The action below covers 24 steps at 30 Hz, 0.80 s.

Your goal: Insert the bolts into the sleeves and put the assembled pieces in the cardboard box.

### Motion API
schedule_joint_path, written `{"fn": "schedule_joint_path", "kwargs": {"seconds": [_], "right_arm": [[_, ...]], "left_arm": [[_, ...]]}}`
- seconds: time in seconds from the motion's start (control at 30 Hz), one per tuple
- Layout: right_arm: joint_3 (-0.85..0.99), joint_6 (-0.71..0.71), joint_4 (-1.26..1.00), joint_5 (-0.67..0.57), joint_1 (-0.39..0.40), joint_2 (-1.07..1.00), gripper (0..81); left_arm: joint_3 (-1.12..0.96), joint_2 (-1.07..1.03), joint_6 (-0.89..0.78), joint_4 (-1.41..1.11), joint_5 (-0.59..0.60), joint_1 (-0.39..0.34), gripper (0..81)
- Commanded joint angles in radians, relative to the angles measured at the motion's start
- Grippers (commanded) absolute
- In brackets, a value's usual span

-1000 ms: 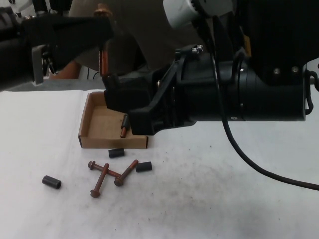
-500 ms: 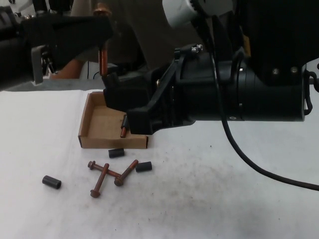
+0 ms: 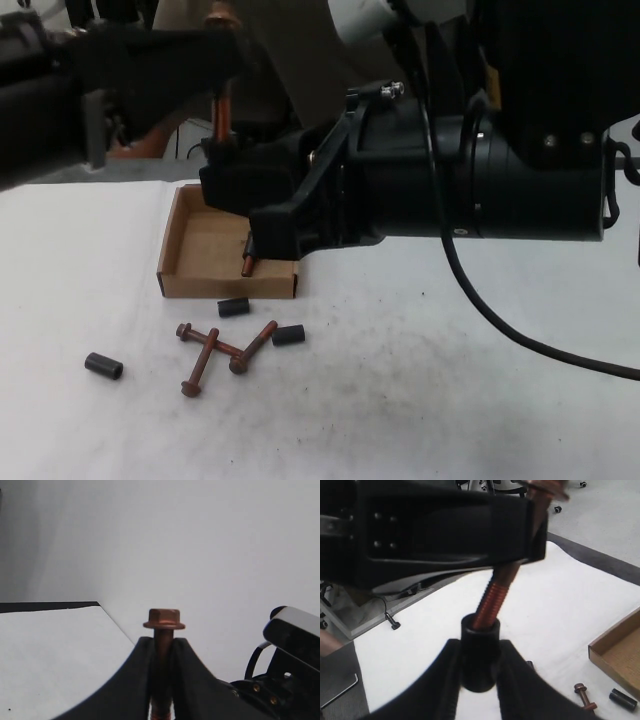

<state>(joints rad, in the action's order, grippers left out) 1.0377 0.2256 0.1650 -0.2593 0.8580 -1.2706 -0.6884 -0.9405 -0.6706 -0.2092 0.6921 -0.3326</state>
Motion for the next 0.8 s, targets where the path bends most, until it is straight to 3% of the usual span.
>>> {"fn": "schedule_joint_path", "kwargs": {"seconds": [0.0, 0.33, 0.77], "right_arm": [[0.009, 0.012, -0.05, 0.009, -0.002, 0.006, 0.0], [0.009, -0.001, 0.024, 0.038, -0.002, 0.006, 0.0], [0.009, -0.009, 0.057, 0.078, -0.002, 0.033, 0.0]], "left_arm": [[-0.001, 0.013, 0.05, -0.004, -0.013, -0.065, 0.8], [-0.001, 0.013, 0.052, -0.004, -0.017, -0.035, 0.8], [-0.001, 0.013, 0.207, 0.092, 0.035, -0.037, 0.8]]}}
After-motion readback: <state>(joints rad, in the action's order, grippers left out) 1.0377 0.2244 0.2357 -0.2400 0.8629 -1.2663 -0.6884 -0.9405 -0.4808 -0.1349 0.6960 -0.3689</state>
